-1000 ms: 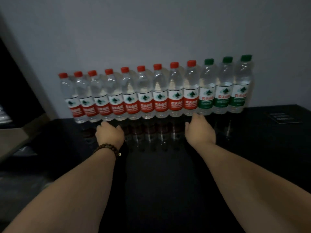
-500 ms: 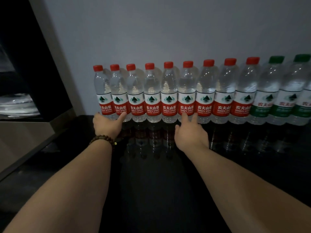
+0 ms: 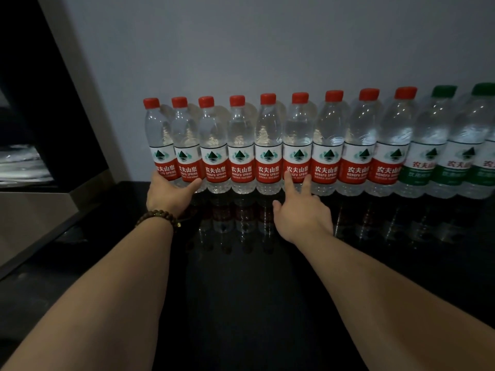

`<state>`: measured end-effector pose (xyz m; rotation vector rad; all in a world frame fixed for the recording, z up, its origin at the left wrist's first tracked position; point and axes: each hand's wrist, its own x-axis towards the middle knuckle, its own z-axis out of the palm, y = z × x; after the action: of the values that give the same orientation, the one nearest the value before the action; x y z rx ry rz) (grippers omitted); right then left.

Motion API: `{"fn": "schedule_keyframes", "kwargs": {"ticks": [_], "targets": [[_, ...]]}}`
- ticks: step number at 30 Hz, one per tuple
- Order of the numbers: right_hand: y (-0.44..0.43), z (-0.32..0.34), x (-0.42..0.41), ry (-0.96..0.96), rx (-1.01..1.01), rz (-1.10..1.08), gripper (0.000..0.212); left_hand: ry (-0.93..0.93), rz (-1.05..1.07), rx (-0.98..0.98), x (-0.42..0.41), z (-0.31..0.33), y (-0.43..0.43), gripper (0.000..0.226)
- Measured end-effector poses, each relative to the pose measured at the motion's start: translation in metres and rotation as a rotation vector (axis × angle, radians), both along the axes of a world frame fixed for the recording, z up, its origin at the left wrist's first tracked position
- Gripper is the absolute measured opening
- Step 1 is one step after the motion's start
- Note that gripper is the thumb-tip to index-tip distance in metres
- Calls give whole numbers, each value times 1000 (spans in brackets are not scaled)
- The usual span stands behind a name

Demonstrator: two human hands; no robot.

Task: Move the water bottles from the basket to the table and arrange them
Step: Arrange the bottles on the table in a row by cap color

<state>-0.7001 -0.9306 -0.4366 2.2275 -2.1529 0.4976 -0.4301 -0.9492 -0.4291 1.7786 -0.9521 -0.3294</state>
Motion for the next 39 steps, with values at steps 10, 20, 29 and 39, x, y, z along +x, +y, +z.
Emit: {"fn": "schedule_keyframes", "kwargs": {"ticks": [10, 20, 29, 39], "targets": [[3, 3, 0, 7, 5, 9, 73, -5, 16, -9, 1, -4, -6, 86], [4, 3, 2, 17, -27, 13, 70, -469, -52, 89, -26, 1, 0, 75], [1, 2, 3, 11, -26, -1, 70, -630, -118, 151, -35, 6, -3, 58], [1, 0, 2, 27, -37, 5, 69, -639, -143, 157, -36, 8, -1, 46]]}}
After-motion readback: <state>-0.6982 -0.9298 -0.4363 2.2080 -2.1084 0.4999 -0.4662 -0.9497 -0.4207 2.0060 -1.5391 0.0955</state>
